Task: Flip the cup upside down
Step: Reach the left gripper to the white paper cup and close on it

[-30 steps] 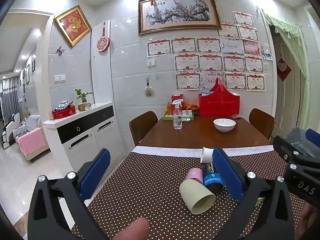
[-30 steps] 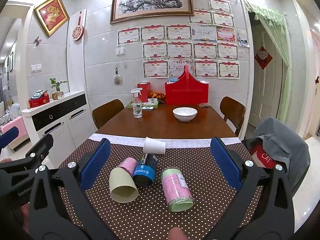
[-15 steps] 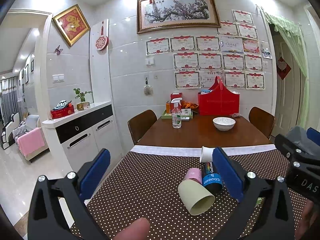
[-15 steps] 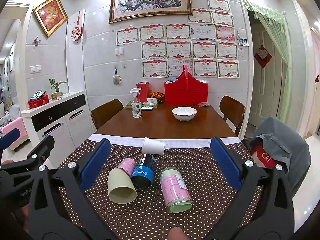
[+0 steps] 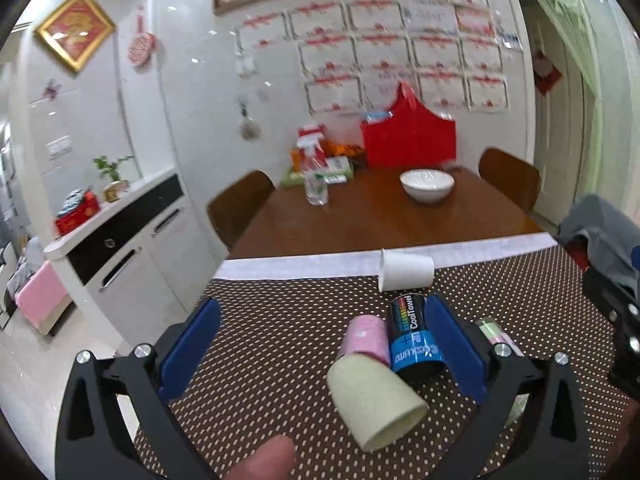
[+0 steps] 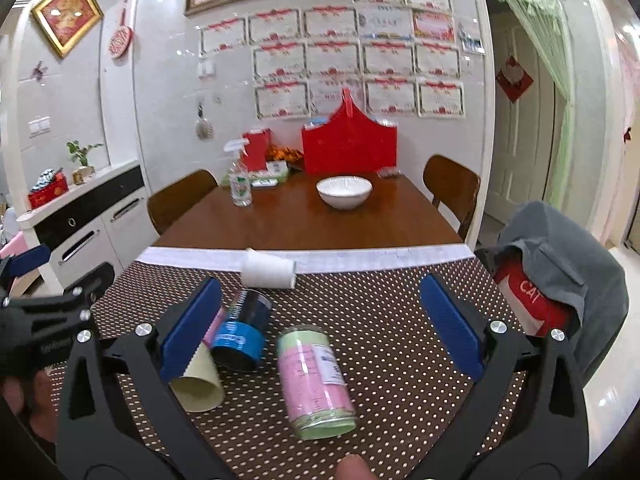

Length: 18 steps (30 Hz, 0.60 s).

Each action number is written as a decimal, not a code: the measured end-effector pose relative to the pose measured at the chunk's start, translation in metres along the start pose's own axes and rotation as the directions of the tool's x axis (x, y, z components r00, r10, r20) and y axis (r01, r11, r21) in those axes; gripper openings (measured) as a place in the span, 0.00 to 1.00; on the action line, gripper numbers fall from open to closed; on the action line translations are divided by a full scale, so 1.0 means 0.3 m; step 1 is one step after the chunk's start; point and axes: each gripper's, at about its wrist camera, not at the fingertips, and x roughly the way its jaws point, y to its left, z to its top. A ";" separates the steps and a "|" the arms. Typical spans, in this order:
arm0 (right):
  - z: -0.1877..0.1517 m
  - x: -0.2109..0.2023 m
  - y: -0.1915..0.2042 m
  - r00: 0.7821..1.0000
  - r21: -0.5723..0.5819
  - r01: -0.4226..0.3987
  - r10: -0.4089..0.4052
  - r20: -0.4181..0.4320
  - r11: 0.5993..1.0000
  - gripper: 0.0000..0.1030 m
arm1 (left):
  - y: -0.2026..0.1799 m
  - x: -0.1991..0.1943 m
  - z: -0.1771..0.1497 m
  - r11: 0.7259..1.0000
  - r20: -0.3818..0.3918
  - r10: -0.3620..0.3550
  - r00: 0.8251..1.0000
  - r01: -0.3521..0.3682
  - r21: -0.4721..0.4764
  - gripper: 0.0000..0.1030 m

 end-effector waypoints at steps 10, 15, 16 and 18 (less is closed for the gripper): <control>-0.010 0.248 -0.032 0.994 -0.013 -0.028 0.027 -0.103 1.000 0.94 | -0.126 0.463 0.138 0.963 -0.194 -0.114 0.974 0.156 0.219 0.97; 0.006 0.365 -0.039 0.986 -0.025 -0.055 0.050 -0.162 0.998 0.94 | -0.212 0.687 0.177 0.887 -0.286 -0.145 0.947 0.253 0.387 0.97; 0.009 0.381 -0.044 0.984 -0.027 -0.056 0.051 -0.170 0.998 0.94 | -0.230 0.722 0.183 0.865 -0.300 -0.158 0.941 0.279 0.418 0.97; 0.018 0.423 -0.056 0.980 -0.027 -0.065 0.059 -0.188 0.998 0.94 | -0.271 0.799 0.187 0.815 -0.334 -0.171 0.927 0.324 0.481 0.97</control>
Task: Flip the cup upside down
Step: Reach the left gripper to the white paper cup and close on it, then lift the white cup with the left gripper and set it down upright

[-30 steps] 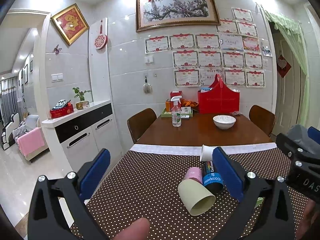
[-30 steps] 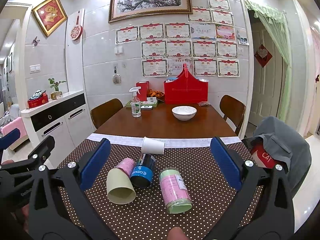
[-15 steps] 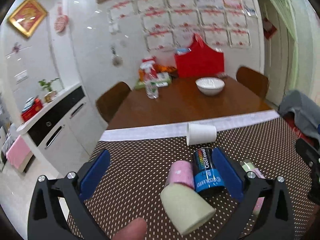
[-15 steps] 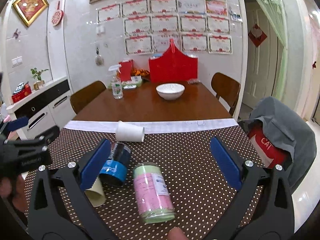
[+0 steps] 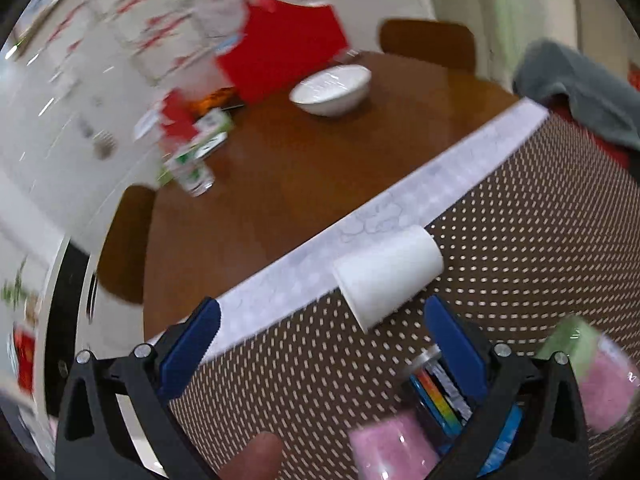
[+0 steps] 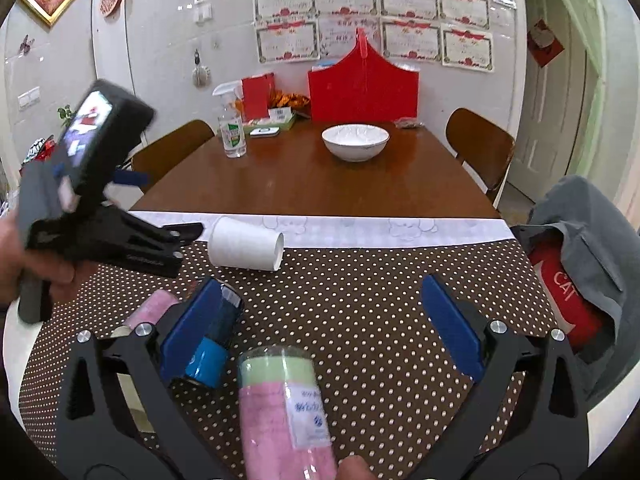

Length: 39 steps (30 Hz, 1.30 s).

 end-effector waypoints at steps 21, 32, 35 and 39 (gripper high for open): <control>0.002 0.154 -0.071 0.997 -0.003 -0.012 0.012 -0.082 1.000 0.94 | -0.120 0.389 0.115 0.882 -0.274 -0.192 0.942 0.288 0.373 0.96; -0.008 0.136 -0.067 0.997 0.013 -0.009 0.010 -0.081 1.000 0.94 | -0.017 0.480 0.157 0.922 -0.330 -0.267 0.905 0.340 0.187 0.64; -0.010 0.121 -0.063 0.997 0.013 -0.008 0.009 -0.078 1.000 0.94 | 0.043 0.487 0.148 0.937 -0.316 -0.285 0.905 0.332 0.106 0.63; -0.005 0.086 -0.059 0.998 0.020 -0.011 0.012 -0.066 1.000 0.94 | 0.129 0.440 0.105 0.949 -0.270 -0.309 0.912 0.316 -0.018 0.63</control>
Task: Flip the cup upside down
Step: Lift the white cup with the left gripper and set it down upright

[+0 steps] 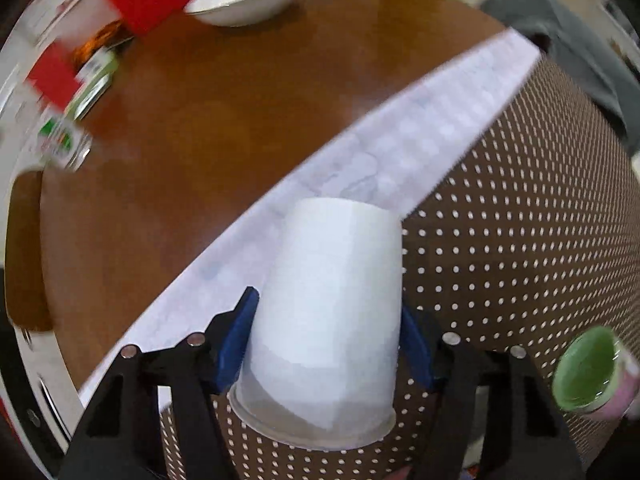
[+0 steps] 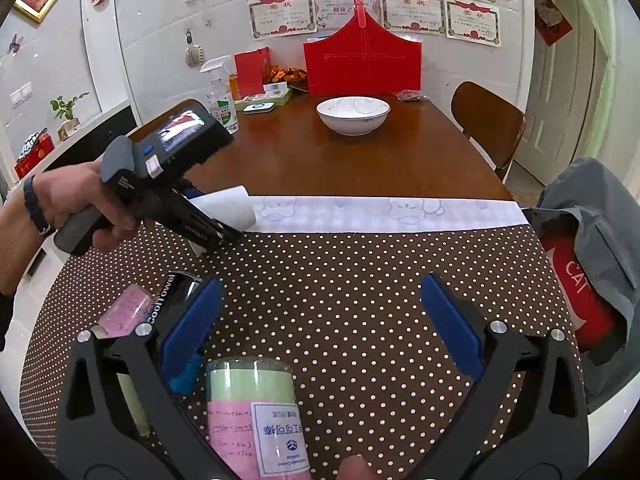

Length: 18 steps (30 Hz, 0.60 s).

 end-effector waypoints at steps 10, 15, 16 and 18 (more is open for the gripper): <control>-0.012 -0.149 0.075 0.999 -0.002 -0.025 0.025 0.045 1.000 0.94 | -0.020 -0.341 -0.217 0.966 0.169 0.076 0.983 -0.031 -0.256 0.63; -0.048 -0.257 0.125 0.997 -0.005 -0.042 0.042 0.069 0.999 0.94 | -0.106 -0.519 -0.389 0.948 0.241 0.154 0.958 -0.075 -0.308 0.63; -0.058 -0.275 0.130 0.996 -0.005 -0.044 0.044 0.072 0.999 0.94 | -0.130 -0.553 -0.426 0.947 0.256 0.160 0.953 -0.075 -0.313 0.63; -0.086 -0.315 0.140 0.996 -0.001 -0.047 0.047 0.075 0.999 0.94 | -0.193 -0.617 -0.510 0.942 0.288 0.173 0.942 -0.074 -0.327 0.63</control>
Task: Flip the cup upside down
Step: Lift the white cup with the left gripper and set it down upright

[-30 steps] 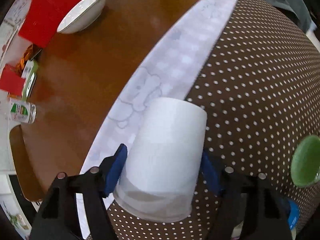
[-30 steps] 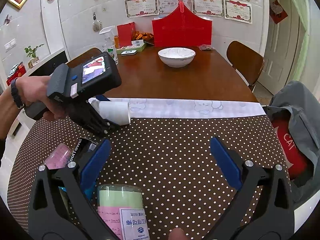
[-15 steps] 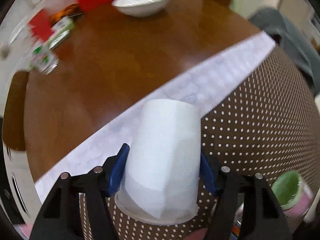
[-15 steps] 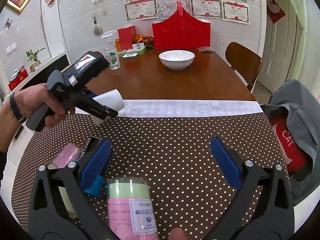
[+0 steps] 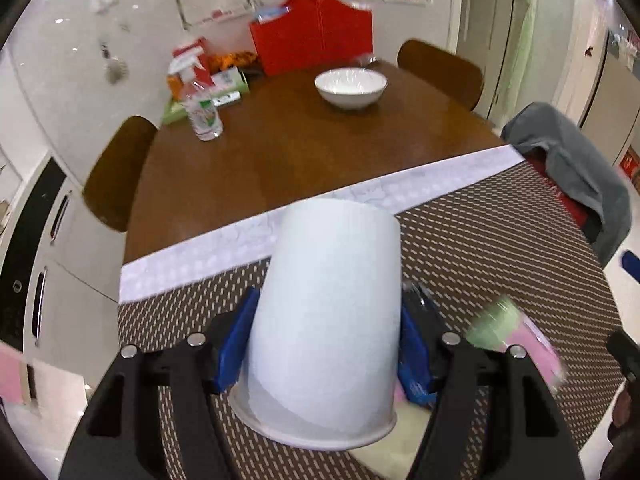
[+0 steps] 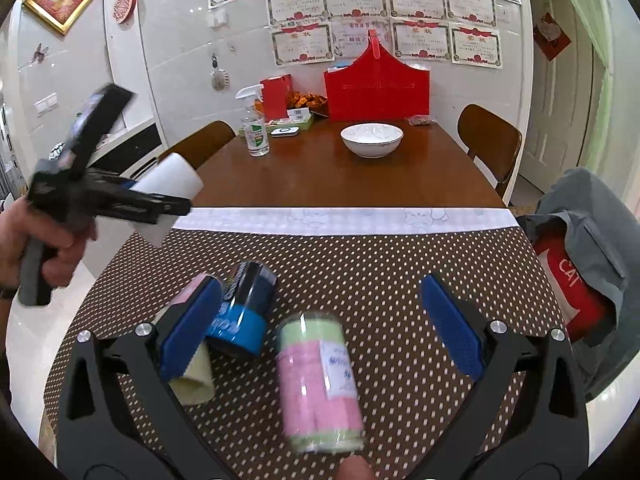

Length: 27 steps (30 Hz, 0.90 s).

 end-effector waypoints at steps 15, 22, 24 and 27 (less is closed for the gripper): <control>-0.246 -0.160 0.006 0.998 -0.014 0.013 -0.014 -0.061 1.000 0.94 | -0.342 -0.201 -0.543 0.986 -0.036 -0.146 0.989 0.143 -0.082 0.63; -0.322 -0.163 -0.037 0.996 0.013 0.015 -0.013 -0.094 1.000 0.94 | -0.457 -0.120 -0.680 0.984 -0.106 -0.148 0.983 0.135 -0.119 0.63; -0.336 -0.160 -0.045 0.995 0.017 0.016 -0.014 -0.103 1.000 0.94 | -0.469 -0.116 -0.701 0.982 -0.098 -0.149 0.984 0.136 -0.130 0.63; -0.347 -0.156 -0.041 0.993 0.013 0.015 -0.014 -0.114 1.000 0.94 | -0.480 -0.147 -0.707 0.988 -0.062 -0.104 0.993 0.096 -0.117 0.63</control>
